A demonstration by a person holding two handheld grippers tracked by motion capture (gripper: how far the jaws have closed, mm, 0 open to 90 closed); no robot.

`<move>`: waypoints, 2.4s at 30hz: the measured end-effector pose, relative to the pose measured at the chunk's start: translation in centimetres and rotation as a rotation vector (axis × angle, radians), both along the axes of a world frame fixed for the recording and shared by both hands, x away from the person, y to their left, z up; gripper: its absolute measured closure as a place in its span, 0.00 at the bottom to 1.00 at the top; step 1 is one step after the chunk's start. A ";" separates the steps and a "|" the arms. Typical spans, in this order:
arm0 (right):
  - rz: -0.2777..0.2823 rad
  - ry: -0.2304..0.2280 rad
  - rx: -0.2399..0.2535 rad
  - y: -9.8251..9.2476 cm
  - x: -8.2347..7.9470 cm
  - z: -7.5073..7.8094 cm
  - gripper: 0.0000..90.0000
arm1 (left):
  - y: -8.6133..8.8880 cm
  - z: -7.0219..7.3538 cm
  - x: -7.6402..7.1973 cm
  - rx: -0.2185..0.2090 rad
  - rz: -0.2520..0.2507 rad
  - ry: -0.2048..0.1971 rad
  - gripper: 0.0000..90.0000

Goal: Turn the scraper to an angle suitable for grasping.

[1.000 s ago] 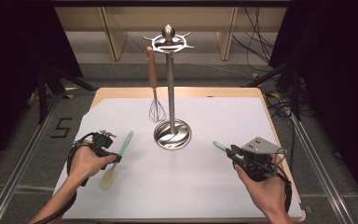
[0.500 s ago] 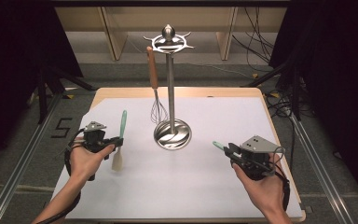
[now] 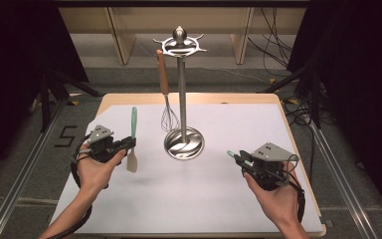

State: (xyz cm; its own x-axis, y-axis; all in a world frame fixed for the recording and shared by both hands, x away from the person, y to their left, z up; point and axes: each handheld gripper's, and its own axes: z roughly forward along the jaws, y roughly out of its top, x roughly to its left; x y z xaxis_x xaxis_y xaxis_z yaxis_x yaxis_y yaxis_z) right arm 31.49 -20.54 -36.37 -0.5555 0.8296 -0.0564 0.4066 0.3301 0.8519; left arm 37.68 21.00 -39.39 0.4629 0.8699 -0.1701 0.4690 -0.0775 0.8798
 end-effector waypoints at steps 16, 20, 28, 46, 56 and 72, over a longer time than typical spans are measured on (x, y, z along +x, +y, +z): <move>0.029 -0.004 0.006 1.4 0.7 0.5 0.83 | -2.5 1.3 -1.5 0.028 -0.051 -0.094 0.89; 0.023 -0.013 0.013 2.0 0.8 0.6 0.83 | -3.1 1.4 -1.8 0.014 -0.069 -0.110 0.89; 0.053 -0.040 0.009 2.3 0.9 0.7 0.83 | -4.3 2.3 -2.9 0.018 -0.098 -0.147 0.89; 0.075 -0.041 0.052 3.8 1.2 1.6 0.83 | -7.8 2.9 -3.2 0.005 -0.172 -0.166 0.89; 0.102 -0.059 0.066 5.0 1.2 2.3 0.82 | -10.5 2.6 -3.0 0.027 -0.248 -0.177 0.89; 0.108 -0.089 0.101 5.5 1.9 3.4 0.81 | -13.5 2.1 -3.2 0.058 -0.316 -0.185 0.89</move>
State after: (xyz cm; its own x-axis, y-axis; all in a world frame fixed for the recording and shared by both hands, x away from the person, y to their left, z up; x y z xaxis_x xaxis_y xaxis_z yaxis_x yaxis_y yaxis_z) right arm 33.39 -15.01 -33.02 -0.6385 0.7691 -0.0285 0.2951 0.2789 0.9139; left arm 34.51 7.53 -37.32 0.7285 0.6849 -0.0129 0.2473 -0.2455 0.9373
